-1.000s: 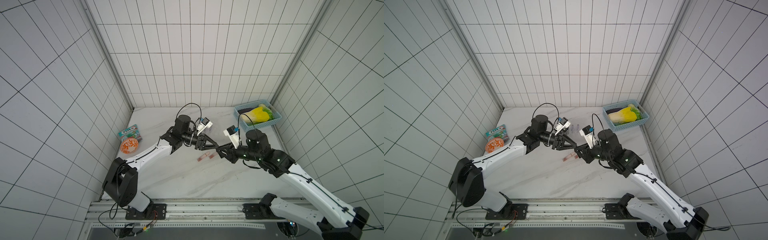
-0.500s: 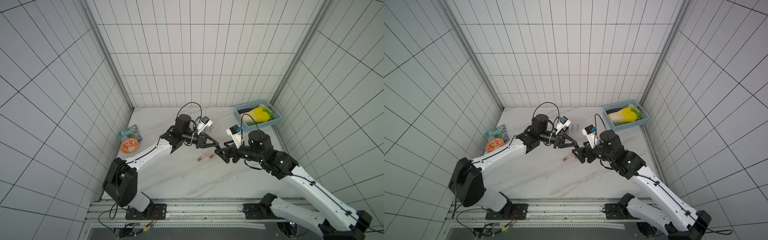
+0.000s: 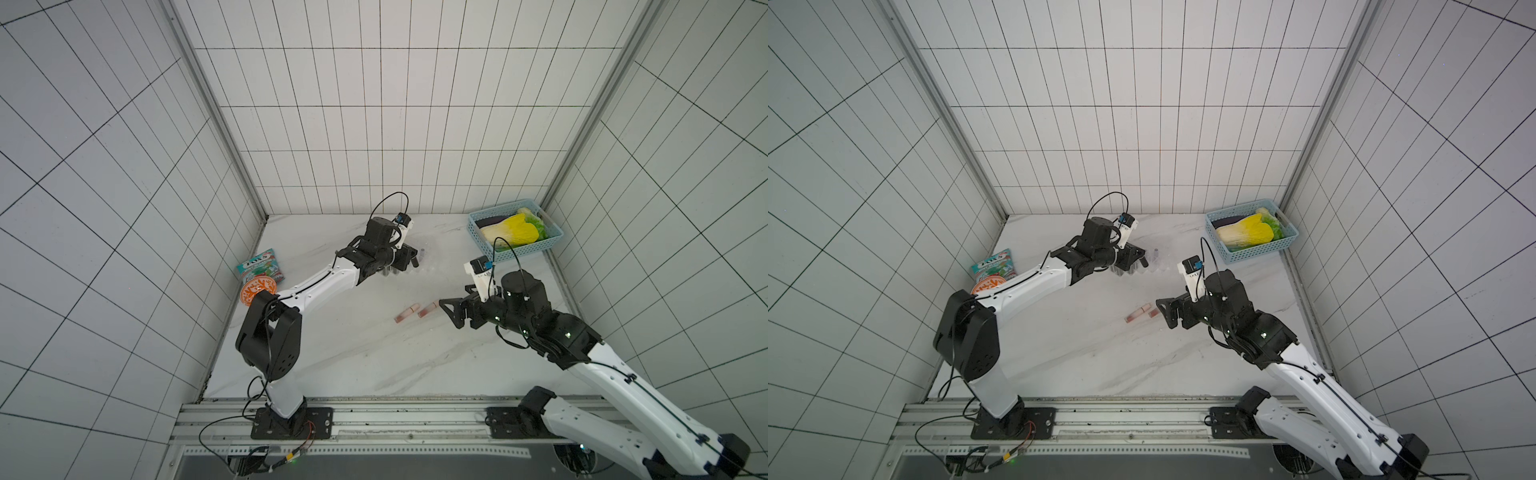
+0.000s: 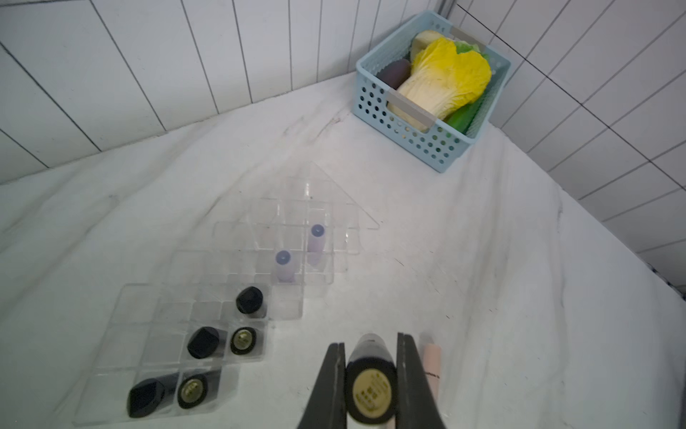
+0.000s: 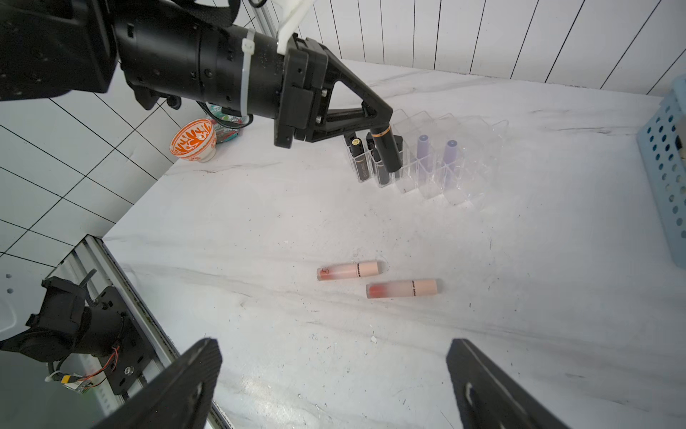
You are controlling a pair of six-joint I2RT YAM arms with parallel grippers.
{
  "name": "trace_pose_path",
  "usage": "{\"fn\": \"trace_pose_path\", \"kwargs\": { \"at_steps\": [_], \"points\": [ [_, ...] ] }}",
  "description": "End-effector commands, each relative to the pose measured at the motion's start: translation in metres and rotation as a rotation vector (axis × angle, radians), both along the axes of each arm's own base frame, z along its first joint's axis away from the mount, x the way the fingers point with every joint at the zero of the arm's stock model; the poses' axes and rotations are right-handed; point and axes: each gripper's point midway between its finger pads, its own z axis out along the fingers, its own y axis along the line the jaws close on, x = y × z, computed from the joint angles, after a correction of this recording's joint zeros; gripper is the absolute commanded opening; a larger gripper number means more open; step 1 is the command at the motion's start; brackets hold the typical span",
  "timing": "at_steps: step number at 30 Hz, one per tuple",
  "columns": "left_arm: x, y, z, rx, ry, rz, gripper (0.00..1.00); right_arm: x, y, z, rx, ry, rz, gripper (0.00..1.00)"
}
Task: Arrange the lipsticks in the organizer
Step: Place the lipstick in the storage box.
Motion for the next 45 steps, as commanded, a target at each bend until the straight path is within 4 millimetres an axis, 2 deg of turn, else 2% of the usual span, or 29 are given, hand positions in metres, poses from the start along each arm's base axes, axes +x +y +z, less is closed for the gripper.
{"fn": "trace_pose_path", "kwargs": {
  "at_steps": [1, 5, 10, 24, 30, 32, 33, 35, 45],
  "points": [
    [0.037, 0.009, 0.013, 0.025, -0.193, 0.116, 0.05, 0.001, -0.005, -0.008, -0.025, 0.002, -0.012, 0.99],
    [0.051, 0.009, 0.001, 0.049, -0.197, 0.146, 0.05, -0.005, -0.010, -0.014, -0.036, 0.014, -0.011, 0.99],
    [0.052, 0.008, -0.029, 0.077, -0.147, 0.143, 0.04, -0.010, -0.012, -0.019, -0.030, 0.029, -0.007, 0.99],
    [0.060, 0.006, -0.065, 0.122, -0.103, 0.147, 0.05, -0.012, -0.009, -0.019, -0.024, 0.046, 0.011, 1.00],
    [0.056, 0.004, -0.065, 0.128, -0.096, 0.138, 0.14, -0.004, -0.007, -0.040, -0.104, 0.098, -0.002, 0.97],
    [0.054, 0.006, -0.066, 0.137, -0.096, 0.141, 0.14, -0.002, -0.005, -0.050, -0.144, 0.135, -0.002, 0.94],
    [0.054, 0.006, -0.065, 0.137, -0.096, 0.142, 0.09, -0.002, -0.004, -0.053, -0.153, 0.146, 0.004, 0.93],
    [0.053, 0.008, -0.065, 0.145, -0.093, 0.147, 0.05, -0.002, -0.001, -0.055, -0.154, 0.158, 0.011, 0.92],
    [0.038, 0.012, -0.055, 0.167, -0.101, 0.156, 0.05, 0.000, 0.001, -0.057, -0.149, 0.158, 0.010, 0.92]
  ]
}}
